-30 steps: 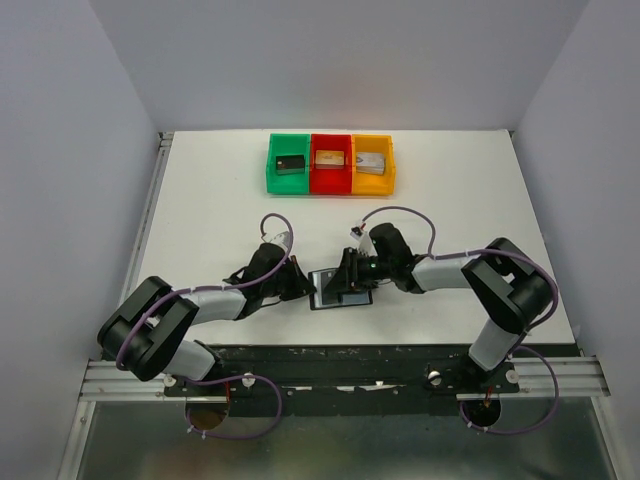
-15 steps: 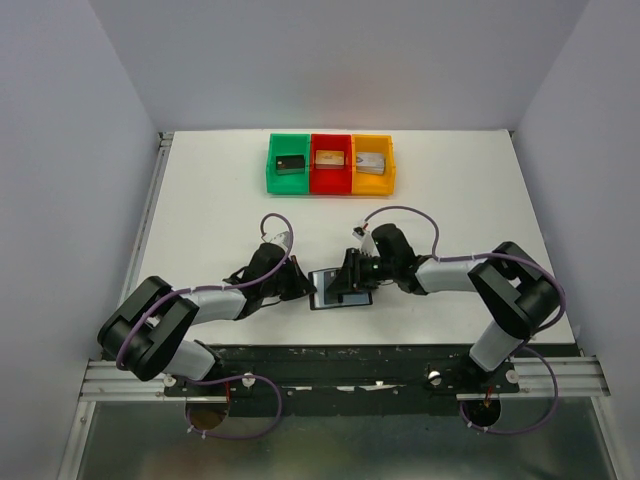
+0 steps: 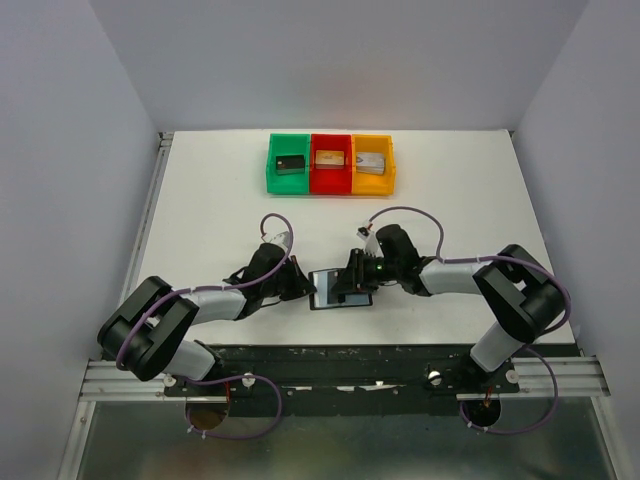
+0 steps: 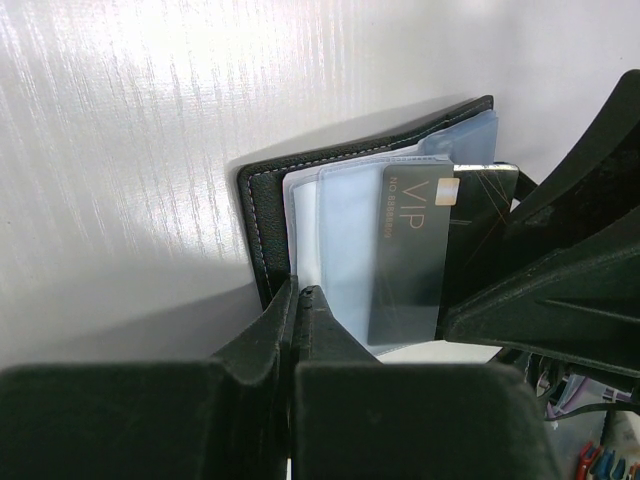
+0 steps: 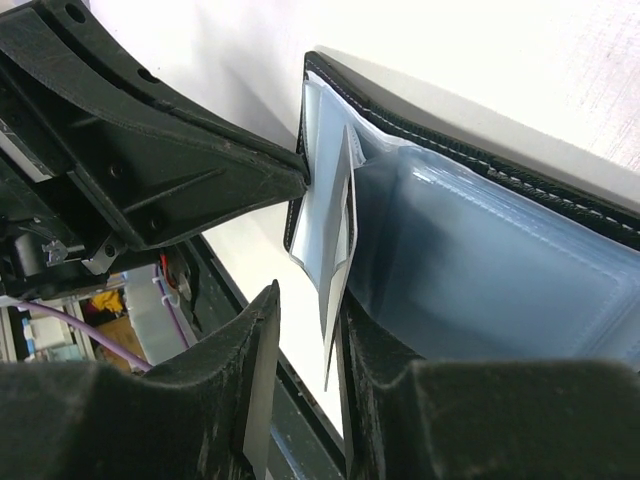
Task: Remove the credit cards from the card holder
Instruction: Remove the credit card from the card holder.
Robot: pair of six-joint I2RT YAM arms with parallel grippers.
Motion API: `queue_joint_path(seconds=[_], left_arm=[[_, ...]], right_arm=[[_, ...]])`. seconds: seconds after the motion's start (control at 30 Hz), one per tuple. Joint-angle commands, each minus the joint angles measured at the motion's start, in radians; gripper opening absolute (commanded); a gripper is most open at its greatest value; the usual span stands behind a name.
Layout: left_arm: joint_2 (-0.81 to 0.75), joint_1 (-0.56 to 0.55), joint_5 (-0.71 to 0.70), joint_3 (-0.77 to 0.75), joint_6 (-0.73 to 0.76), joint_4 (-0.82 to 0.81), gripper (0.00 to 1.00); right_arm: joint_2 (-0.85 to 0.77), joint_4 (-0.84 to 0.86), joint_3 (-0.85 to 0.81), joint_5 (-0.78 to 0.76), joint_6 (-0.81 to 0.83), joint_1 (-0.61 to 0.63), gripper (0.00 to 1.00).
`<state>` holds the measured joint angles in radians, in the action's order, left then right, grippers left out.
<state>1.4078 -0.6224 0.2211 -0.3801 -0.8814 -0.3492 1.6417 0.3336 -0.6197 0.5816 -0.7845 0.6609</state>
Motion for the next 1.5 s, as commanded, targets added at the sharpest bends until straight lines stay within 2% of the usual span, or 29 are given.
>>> queue_joint_path(seconds=[0.0,0.77,0.87,0.97,1.47], left_arm=[[0.025,-0.004,-0.068,0.043,0.027,0.131,0.0],[-0.007,-0.003,-0.075,0.06,0.03,0.141,0.0],[-0.01,-0.002,-0.072,0.06,0.032,0.142,0.0],[-0.017,-0.003,-0.074,0.056,0.033,0.148,0.0],[-0.066,-0.003,-0.049,0.043,0.045,0.154,0.0]], right_arm=[[-0.029,-0.011,0.015,-0.019,0.011,-0.006,0.35],[-0.074,-0.044,0.038,-0.052,0.005,-0.029,0.18],[-0.074,-0.05,0.035,-0.054,0.007,-0.03,0.12],[-0.079,-0.07,0.032,-0.066,0.011,-0.033,0.01],[-0.193,-0.261,0.029,-0.141,0.088,-0.057,0.0]])
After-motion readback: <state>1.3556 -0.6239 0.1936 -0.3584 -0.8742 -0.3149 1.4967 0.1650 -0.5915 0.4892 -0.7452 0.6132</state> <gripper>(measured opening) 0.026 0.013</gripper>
